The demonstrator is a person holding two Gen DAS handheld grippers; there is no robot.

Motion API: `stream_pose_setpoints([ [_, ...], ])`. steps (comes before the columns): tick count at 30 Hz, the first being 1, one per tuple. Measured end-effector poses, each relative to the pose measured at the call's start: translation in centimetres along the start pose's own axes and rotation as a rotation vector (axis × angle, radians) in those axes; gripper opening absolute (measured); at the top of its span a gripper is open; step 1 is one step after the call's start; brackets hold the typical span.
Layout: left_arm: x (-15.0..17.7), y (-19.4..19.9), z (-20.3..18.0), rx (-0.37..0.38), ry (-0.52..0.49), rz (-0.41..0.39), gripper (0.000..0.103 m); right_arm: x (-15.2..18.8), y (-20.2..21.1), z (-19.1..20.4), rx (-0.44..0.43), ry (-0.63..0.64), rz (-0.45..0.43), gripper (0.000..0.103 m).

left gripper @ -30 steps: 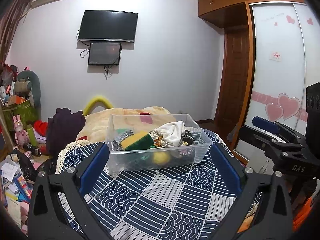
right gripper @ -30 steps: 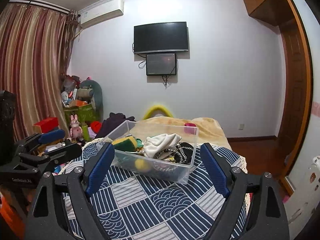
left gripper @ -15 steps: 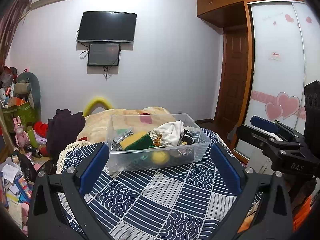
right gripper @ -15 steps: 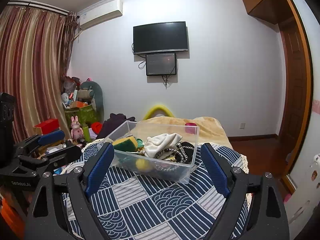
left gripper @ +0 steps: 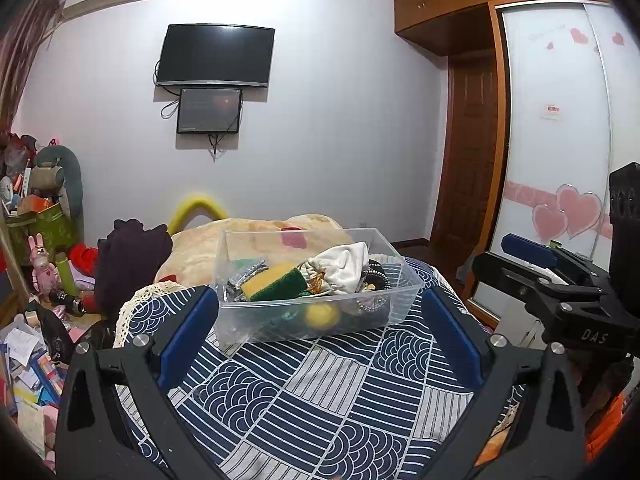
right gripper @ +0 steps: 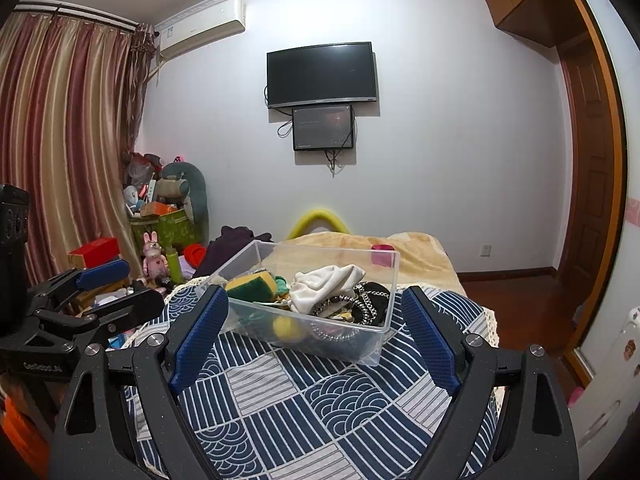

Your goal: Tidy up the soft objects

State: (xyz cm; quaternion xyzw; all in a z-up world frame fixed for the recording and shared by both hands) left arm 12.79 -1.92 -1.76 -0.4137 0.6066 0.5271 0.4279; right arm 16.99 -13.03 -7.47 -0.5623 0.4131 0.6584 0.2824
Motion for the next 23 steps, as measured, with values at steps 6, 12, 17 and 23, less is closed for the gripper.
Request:
stream_pose_setpoints([
  [6,0.09,0.01,-0.33,0.001,-0.010,-0.002,0.103,0.04,-0.06,-0.04,0.001,0.001,0.001,0.087],
  [12,0.18,-0.06,-0.49,0.004,-0.013,0.003,0.103,0.06,-0.13,0.01,0.000,-0.001,0.008,0.087],
  [17,0.21,-0.09,-0.45,0.001,-0.014,0.006,0.103,0.08,-0.27,0.05,0.000,-0.002,0.015,0.087],
  [23,0.29,-0.17,-0.09,0.008,0.007,0.016,0.103,0.16,-0.42,-0.11,0.001,-0.003,0.021,0.088],
])
Point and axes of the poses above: each gripper's, at about its wrist camera, not at the fingertips, and y roughly against the way its jaws point, z to its left, x to its underside, the point moved 10 cm from there along -y, roughly the way its jaws point
